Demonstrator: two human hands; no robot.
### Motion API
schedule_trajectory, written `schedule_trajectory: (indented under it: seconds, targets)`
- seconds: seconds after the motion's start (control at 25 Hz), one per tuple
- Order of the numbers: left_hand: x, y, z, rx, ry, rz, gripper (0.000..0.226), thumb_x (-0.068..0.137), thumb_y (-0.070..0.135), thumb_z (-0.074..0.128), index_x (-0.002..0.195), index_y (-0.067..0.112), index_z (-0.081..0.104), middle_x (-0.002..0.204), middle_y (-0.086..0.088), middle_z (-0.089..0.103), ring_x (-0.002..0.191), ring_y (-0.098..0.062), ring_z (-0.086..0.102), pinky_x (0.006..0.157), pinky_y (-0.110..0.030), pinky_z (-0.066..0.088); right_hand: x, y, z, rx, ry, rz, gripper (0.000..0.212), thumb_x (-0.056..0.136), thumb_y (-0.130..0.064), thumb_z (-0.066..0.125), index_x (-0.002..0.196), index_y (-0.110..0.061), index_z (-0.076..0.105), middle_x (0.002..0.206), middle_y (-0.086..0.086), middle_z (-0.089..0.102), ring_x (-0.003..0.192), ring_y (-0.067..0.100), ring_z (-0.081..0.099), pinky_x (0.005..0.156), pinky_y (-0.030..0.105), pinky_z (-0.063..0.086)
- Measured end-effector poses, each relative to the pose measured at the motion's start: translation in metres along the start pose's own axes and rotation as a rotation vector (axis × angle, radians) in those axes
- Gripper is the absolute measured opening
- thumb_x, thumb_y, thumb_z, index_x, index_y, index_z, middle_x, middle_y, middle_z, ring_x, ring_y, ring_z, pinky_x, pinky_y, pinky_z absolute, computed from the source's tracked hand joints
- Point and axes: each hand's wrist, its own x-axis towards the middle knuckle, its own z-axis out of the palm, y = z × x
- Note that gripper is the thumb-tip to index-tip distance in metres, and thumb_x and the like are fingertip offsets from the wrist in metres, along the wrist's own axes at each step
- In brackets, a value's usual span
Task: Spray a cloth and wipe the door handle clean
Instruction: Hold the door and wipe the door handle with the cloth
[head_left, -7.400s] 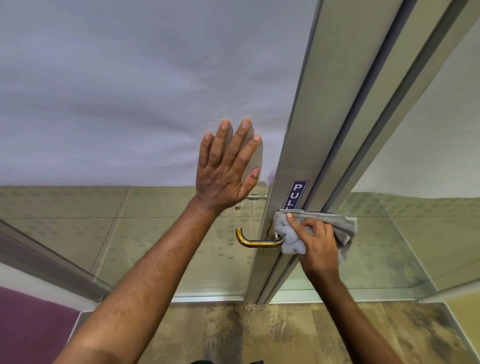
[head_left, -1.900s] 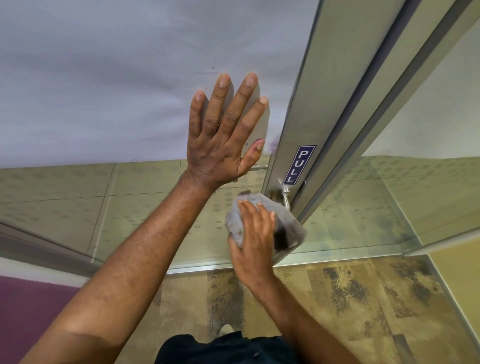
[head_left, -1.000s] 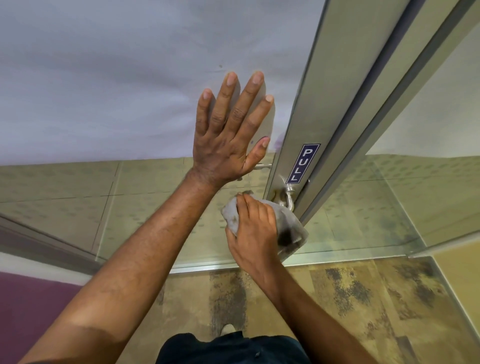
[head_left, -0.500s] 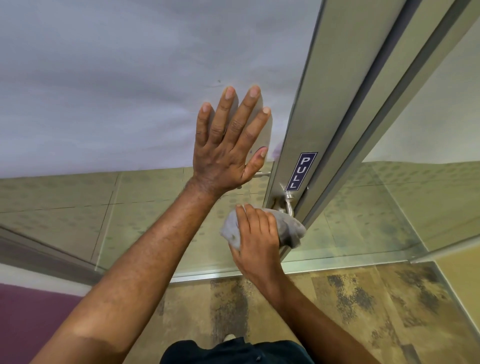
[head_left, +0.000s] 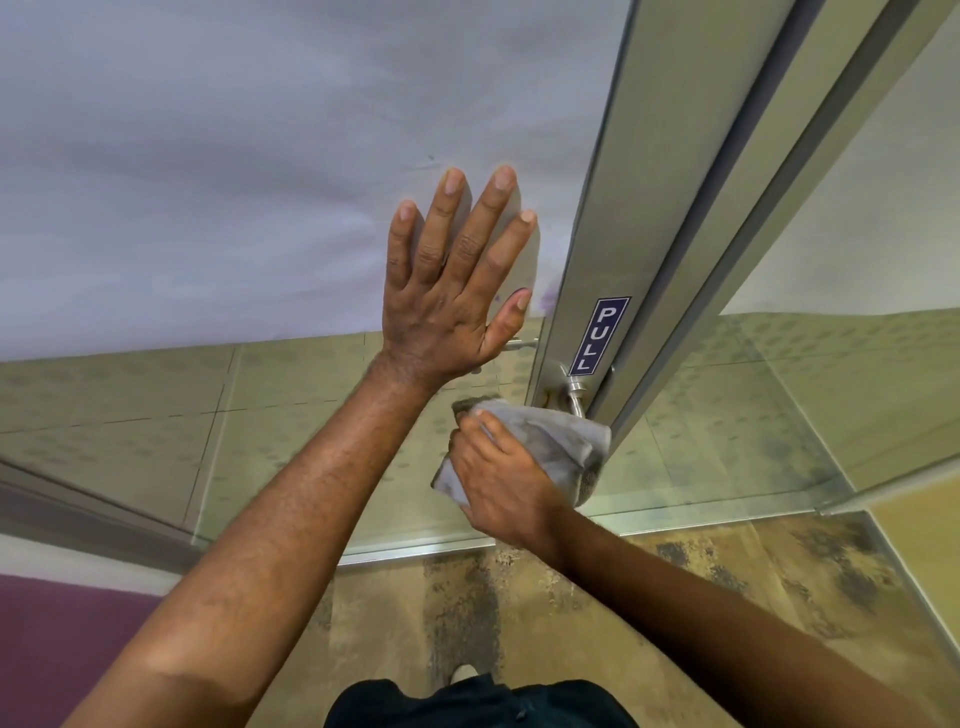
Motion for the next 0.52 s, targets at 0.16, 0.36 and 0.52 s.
schedule_trajectory:
  seconds: [0.16, 0.36, 0.52]
  targets:
    - [0.0, 0.0, -0.001, -0.008, -0.011, -0.001, 0.058, 0.101, 0.046, 0.041, 0.15, 0.017, 0.051, 0.156, -0.014, 0.049, 0.149, -0.037, 0.024, 0.127, -0.05, 0.004, 0.017, 0.004, -0.012, -0.03, -0.04, -0.219, 0.059, 0.103, -0.046, 0.031, 0.097, -0.012, 0.078, 0.101, 0.009, 0.076, 0.104, 0.028, 0.062, 0.119, 0.049, 0.029]
    - [0.002, 0.001, -0.003, -0.011, -0.015, 0.011, 0.059, 0.1, 0.047, 0.043, 0.149, 0.016, 0.053, 0.156, -0.012, 0.049, 0.147, -0.039, 0.031, 0.126, -0.051, 0.009, -0.023, 0.045, 0.021, 0.208, 0.2, -0.306, 0.062, 0.105, -0.055, 0.033, 0.136, -0.014, 0.067, 0.145, 0.009, 0.064, 0.145, 0.028, 0.048, 0.127, 0.045, 0.007]
    - [0.003, 0.0, -0.004, -0.028, -0.007, 0.013, 0.058, 0.1, 0.046, 0.043, 0.149, 0.016, 0.053, 0.155, -0.012, 0.05, 0.146, -0.039, 0.034, 0.125, -0.051, 0.012, -0.066, 0.045, 0.055, 0.359, 0.272, -0.089, 0.065, 0.107, -0.056, 0.024, 0.162, -0.023, 0.034, 0.171, 0.003, 0.029, 0.16, 0.027, 0.02, 0.127, 0.057, 0.02]
